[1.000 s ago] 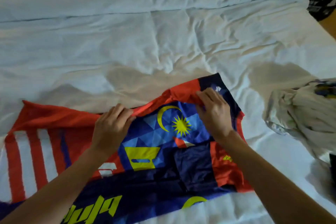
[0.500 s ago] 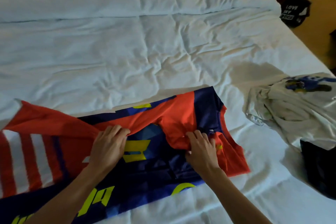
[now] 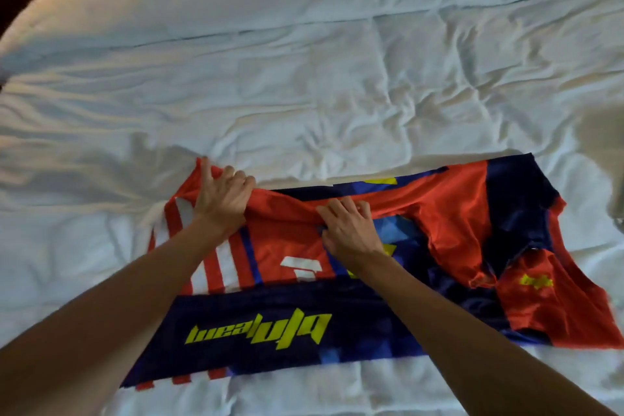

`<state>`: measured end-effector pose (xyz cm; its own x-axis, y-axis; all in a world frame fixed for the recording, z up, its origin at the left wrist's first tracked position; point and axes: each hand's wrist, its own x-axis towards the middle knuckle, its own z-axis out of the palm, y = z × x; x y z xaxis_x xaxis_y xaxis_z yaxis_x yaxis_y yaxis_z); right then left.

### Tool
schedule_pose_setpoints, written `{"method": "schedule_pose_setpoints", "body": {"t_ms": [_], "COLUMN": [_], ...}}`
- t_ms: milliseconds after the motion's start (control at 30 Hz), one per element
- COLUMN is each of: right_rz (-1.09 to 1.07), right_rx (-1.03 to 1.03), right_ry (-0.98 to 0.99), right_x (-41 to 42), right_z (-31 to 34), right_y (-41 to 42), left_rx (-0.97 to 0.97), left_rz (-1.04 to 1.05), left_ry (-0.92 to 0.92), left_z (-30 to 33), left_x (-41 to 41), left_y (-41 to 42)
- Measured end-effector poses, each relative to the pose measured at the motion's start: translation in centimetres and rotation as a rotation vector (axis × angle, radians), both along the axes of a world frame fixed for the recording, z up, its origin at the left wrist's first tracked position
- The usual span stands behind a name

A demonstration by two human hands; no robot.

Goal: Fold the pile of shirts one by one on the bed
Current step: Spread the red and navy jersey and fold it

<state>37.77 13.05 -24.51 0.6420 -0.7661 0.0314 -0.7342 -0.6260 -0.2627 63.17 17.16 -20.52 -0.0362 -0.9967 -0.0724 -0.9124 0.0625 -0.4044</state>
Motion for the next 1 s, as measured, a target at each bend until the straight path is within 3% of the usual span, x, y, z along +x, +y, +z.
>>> {"method": "schedule_pose_setpoints", "body": {"t_ms": [100, 267, 467, 667, 733, 833, 933, 1000], "right_rz": [-0.004, -0.038, 0.022, -0.013, 0.029, 0.087, -0.04, -0.186], "right_rx": [-0.023, -0.074, -0.116, -0.034, 0.048, 0.115, 0.062, -0.002], "right_ry": [-0.049, -0.312, -0.124, -0.285, -0.274, -0.25, -0.273, -0.27], "right_x": [0.4, -0.5, -1.8, -1.6, -2.3, -5.5, -10.2, -13.6], "right_z": [0.0, 1.1, -1.5, -0.2, 0.2, 0.5, 1.9, 2.7], "right_y": [-0.3, 0.9, 2.9, 2.5, 2.9, 3.6, 4.0, 4.4], "left_rx": [-0.216, -0.512, -0.275, -0.493, -0.326, 0.097, 0.1, -0.012], "left_rz": [-0.036, 0.057, 0.242, 0.232, 0.346, 0.739, 0.876, 0.757], "left_ry": [-0.018, 0.077, 0.039, 0.093, 0.157, 0.279, 0.309, 0.385], "left_z": [0.4, 1.2, -3.3, -1.0, -0.5, 0.9, 2.3, 2.2], "left_x": [2.8, 4.1, 5.6, 5.3, 4.3, 1.9, -2.3, -7.2], "left_y": [1.5, 6.5, 13.5, 13.6, 14.1, 13.2, 11.0, 9.2]}}
